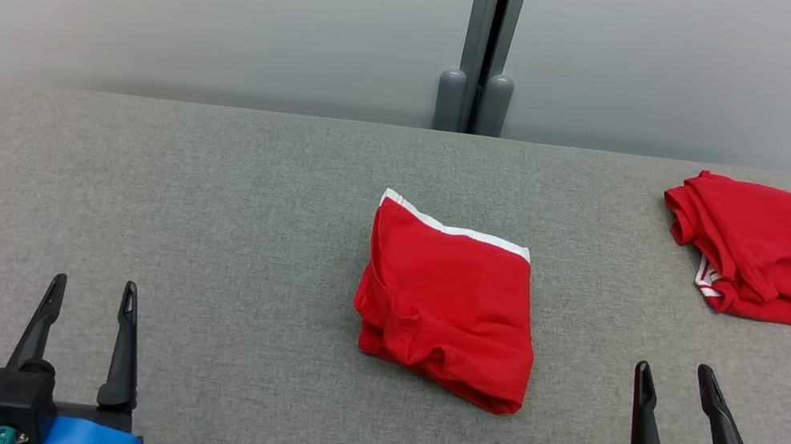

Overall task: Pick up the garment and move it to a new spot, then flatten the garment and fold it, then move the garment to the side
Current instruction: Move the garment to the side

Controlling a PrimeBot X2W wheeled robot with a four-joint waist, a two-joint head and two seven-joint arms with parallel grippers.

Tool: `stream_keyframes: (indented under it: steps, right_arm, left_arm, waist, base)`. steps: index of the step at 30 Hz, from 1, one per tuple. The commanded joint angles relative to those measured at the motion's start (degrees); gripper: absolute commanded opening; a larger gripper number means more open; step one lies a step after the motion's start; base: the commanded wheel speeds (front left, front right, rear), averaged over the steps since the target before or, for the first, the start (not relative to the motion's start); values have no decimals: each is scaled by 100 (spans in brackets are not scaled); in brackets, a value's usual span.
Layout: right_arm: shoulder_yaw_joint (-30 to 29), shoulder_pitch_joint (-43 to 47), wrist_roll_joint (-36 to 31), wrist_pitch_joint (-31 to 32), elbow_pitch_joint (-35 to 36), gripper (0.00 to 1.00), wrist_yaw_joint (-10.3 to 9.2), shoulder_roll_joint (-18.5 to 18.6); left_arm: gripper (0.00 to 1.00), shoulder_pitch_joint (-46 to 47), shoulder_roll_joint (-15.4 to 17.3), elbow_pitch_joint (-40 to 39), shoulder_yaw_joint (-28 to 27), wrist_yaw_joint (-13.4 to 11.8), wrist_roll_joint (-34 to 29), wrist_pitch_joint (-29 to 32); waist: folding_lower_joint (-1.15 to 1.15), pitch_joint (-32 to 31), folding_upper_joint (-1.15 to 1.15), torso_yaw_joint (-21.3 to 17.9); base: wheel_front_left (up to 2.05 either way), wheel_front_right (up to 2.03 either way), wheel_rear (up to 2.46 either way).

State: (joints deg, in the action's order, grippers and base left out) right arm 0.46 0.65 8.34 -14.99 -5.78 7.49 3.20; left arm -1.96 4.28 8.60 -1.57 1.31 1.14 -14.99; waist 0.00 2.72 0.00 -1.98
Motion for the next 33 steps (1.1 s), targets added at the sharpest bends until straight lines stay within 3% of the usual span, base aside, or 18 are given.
stream_keyframes:
  steps: [1, 17, 26, 33]
  right_arm:
    - [-10, 104, -40, -23, -23, 100, 1, -12]
    - [-20, -18, -55, -23, -118, 100, 1, -10]
    - [218, -1038, 14, 69, -546, 100, 1, 338]
    - [527, -2151, 137, 491, -1580, 100, 1, 437]
  left_arm:
    - [100, -48, 23, 24, -4, -6, 21, -25]
    - [100, -36, 19, -9, -1, -34, 52, -25]
    - [100, 189, 10, 2, 50, 6, 60, -25]
    - [100, 390, -37, -7, 171, 9, 95, -25]
  waist:
    - [0, -29, 0, 7]
    - [0, 3, 0, 39]
    - [0, 153, 0, 132]
    - [0, 457, 0, 446]
  base:
    - [0, 0, 0]
    - [0, 0, 0]
    - [0, 0, 0]
    - [0, 0, 0]
